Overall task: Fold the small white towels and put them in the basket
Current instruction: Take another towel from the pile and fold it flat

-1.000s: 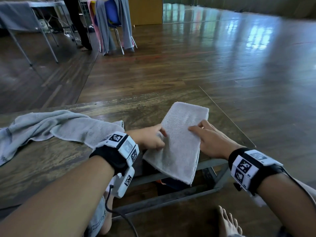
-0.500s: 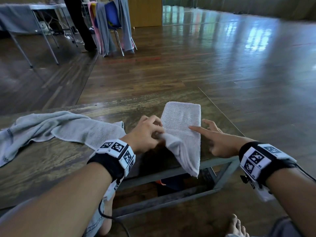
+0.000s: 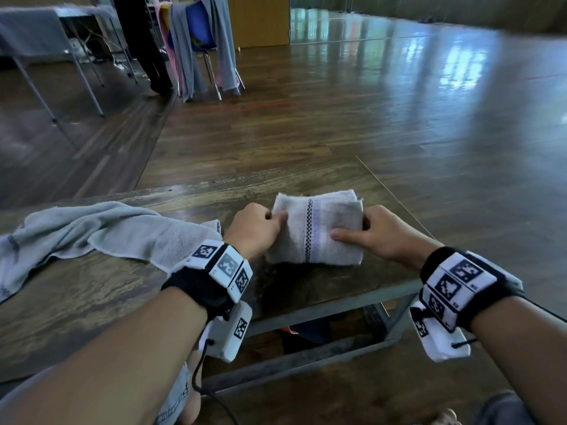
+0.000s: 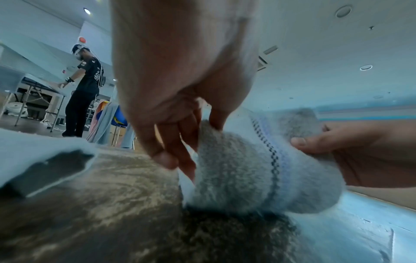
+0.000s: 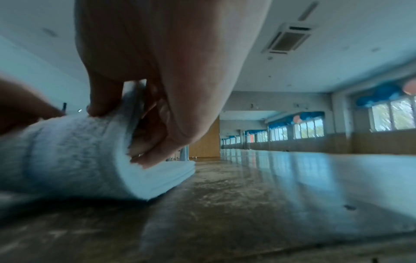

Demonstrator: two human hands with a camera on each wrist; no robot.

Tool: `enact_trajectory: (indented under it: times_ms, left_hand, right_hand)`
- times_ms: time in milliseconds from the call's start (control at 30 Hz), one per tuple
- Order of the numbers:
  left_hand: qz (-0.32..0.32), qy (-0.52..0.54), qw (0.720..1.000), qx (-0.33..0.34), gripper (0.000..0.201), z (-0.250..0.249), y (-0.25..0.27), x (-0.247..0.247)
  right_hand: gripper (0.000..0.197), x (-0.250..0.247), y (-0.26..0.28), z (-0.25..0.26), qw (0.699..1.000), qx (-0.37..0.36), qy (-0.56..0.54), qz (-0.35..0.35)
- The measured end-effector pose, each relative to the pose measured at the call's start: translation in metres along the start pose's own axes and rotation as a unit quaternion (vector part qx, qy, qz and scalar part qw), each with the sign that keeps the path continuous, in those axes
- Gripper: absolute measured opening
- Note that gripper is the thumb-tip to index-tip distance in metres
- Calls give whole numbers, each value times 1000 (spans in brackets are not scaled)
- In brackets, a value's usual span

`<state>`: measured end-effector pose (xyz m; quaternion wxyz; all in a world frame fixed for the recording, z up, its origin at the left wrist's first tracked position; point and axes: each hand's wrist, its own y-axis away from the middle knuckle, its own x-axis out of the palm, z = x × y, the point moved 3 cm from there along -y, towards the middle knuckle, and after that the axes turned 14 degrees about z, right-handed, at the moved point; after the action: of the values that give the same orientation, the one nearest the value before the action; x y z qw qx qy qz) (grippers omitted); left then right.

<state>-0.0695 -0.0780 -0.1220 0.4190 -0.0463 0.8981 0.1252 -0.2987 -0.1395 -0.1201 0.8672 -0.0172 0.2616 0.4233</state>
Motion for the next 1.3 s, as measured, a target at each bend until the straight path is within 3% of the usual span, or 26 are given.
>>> enact_trajectory:
  times_ms: [167, 333, 433, 567, 767, 967, 1100, 1167, 1200, 1300]
  left_hand:
    - [133, -51, 983, -114, 39, 11, 0, 13]
    - [105, -32, 985, -130, 24, 6, -3, 12]
    - [100, -35, 985, -137, 20, 4, -4, 13]
    - [88, -32, 984, -151, 42, 4, -3, 14]
    - [76, -36, 988, -128, 27, 7, -2, 16]
    - [70, -61, 989, -114, 34, 11, -2, 18]
    - [73, -41, 989, -123, 26, 11, -4, 18]
    - [77, -37, 988, -127, 40, 10, -2, 17]
    - [82, -44, 989, -118, 37, 9, -3, 18]
    - [57, -43, 994, -80, 33, 4, -1, 17]
  right_hand:
    - [25, 17, -7, -18, 975, 162, -113, 97]
    - [17, 14, -16, -16, 979, 180, -87, 41]
    - [14, 17, -18, -17, 980, 173, -93, 35]
    - [16, 18, -17, -15, 983, 147, -104, 28]
    - [15, 13, -25, -9, 990, 112, -64, -49]
    - [20, 16, -35, -15, 985, 149, 60, -64]
    - [35, 18, -38, -16, 966, 158, 180, -94]
    - [44, 19, -39, -15, 966, 122, 211, -81]
    - [47, 19, -39, -14, 967, 98, 227, -64]
    - [29, 19, -39, -13, 961, 57, 272, -11]
